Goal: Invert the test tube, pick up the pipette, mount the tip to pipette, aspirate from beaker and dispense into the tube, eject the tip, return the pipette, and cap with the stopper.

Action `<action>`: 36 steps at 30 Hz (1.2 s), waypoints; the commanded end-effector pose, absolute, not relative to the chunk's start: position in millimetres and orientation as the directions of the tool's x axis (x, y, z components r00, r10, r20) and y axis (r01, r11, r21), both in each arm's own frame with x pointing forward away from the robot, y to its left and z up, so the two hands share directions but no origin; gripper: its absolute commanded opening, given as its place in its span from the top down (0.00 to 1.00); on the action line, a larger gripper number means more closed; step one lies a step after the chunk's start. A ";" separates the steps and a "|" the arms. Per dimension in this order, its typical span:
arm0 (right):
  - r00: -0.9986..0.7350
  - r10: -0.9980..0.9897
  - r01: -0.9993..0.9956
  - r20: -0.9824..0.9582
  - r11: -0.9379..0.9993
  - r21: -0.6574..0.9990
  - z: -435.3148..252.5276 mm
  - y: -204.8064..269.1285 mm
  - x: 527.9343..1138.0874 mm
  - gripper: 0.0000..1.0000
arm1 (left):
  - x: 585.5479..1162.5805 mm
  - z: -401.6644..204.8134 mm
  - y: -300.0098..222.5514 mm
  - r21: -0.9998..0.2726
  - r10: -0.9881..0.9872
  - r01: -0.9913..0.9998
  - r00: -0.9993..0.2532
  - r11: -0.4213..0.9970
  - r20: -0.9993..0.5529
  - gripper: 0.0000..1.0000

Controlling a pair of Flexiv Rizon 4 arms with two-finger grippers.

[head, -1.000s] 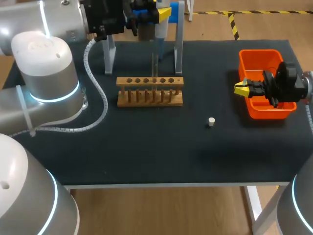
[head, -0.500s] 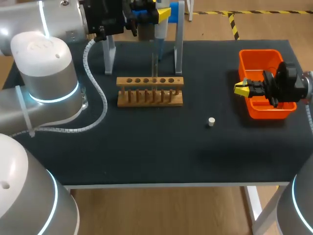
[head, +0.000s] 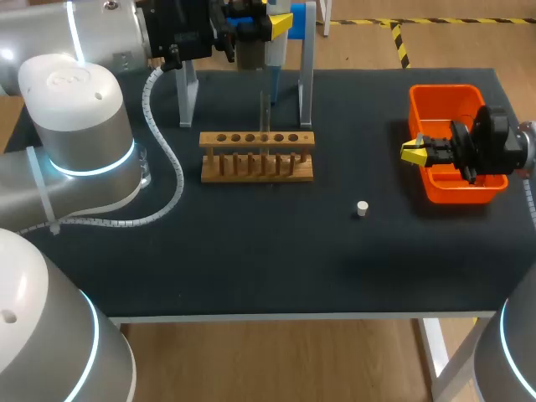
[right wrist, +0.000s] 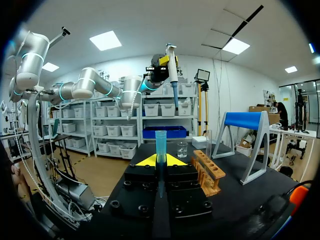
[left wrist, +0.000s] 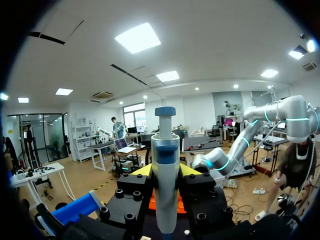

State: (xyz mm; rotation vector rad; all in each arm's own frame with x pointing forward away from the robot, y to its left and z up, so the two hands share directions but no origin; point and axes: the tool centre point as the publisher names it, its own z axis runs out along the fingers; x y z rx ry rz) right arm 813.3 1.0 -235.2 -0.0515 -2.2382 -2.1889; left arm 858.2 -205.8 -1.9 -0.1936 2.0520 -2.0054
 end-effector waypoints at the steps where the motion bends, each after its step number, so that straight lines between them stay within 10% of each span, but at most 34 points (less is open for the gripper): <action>1: -0.999 0.019 0.030 0.030 0.025 0.999 -234.6 0.9 811.9 1.00 | 857.8 -1.3 -204.6 -0.995 -0.275 0.088 -0.957 0.036 -0.095 1.00; 36: -1.000 -0.015 -0.007 -0.006 0.016 1.000 -228.1 125.3 844.0 1.00 | 857.8 -1.3 -204.6 -0.995 -0.275 0.088 -0.957 0.036 -0.095 1.00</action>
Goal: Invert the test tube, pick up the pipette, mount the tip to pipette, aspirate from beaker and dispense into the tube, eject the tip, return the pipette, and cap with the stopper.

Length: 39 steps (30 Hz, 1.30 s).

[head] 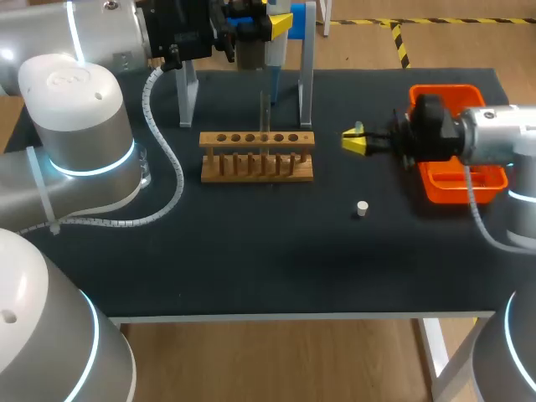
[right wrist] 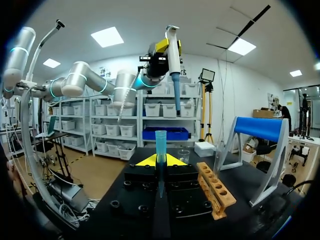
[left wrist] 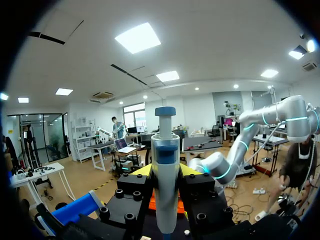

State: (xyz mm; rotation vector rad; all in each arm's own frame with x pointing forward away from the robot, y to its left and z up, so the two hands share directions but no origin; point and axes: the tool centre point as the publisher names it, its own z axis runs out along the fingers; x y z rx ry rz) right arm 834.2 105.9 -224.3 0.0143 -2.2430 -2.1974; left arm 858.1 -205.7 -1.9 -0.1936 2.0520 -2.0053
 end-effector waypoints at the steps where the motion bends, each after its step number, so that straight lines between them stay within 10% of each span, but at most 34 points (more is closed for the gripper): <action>1: -1.000 -0.016 -0.007 -0.007 0.015 1.000 -228.3 129.1 844.7 1.00 | 857.8 -1.3 -204.6 -0.995 -0.275 0.088 -0.957 0.036 -0.095 1.00; 39: -0.999 -0.034 -0.008 -0.009 -0.003 1.000 -233.4 173.0 846.7 1.00 | 856.2 0.2 -208.2 -0.999 -0.253 0.033 -0.967 0.007 -0.034 1.00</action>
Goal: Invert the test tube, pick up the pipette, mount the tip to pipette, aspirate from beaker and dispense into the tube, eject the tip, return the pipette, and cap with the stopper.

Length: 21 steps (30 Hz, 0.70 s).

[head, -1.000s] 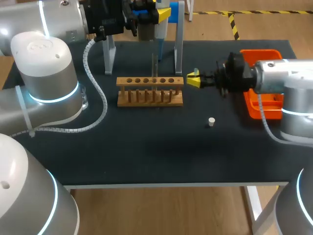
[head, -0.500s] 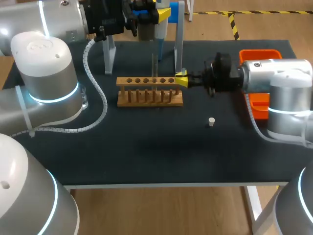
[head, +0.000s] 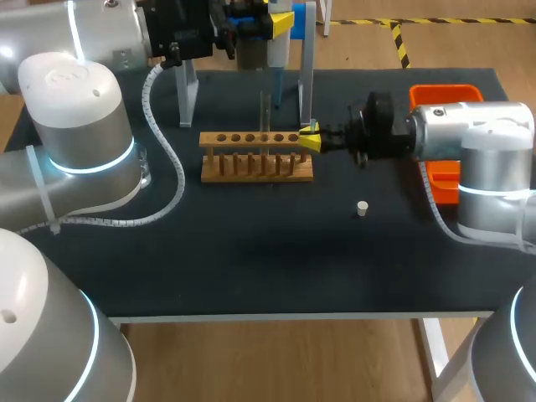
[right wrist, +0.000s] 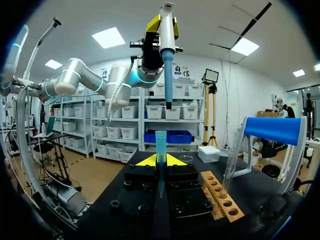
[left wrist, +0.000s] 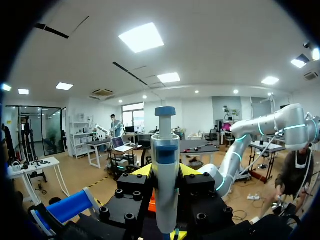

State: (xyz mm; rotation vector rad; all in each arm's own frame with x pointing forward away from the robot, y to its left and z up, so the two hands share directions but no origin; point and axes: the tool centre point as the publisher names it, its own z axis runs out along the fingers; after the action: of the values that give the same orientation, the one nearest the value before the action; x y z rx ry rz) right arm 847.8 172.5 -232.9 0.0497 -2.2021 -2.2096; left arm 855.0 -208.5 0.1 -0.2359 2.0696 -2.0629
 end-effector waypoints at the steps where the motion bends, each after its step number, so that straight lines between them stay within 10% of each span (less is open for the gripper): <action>1: -0.999 -0.033 -0.009 -0.009 -0.003 1.000 -233.5 173.2 846.8 1.00 | 856.2 0.0 -208.3 -1.000 -0.251 0.030 -0.968 0.004 -0.030 1.00; 21: -0.999 -0.034 -0.023 -0.023 0.004 1.000 -235.6 181.0 848.1 1.00 | 856.6 -3.2 -210.2 -1.000 -0.239 -0.002 -0.971 0.006 0.000 1.00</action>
State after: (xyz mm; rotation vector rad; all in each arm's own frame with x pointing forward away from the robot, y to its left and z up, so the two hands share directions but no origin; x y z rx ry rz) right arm 847.7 178.2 -235.0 0.0642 -2.2169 -2.2116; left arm 855.5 -210.6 -4.2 -0.2586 2.0948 -2.0865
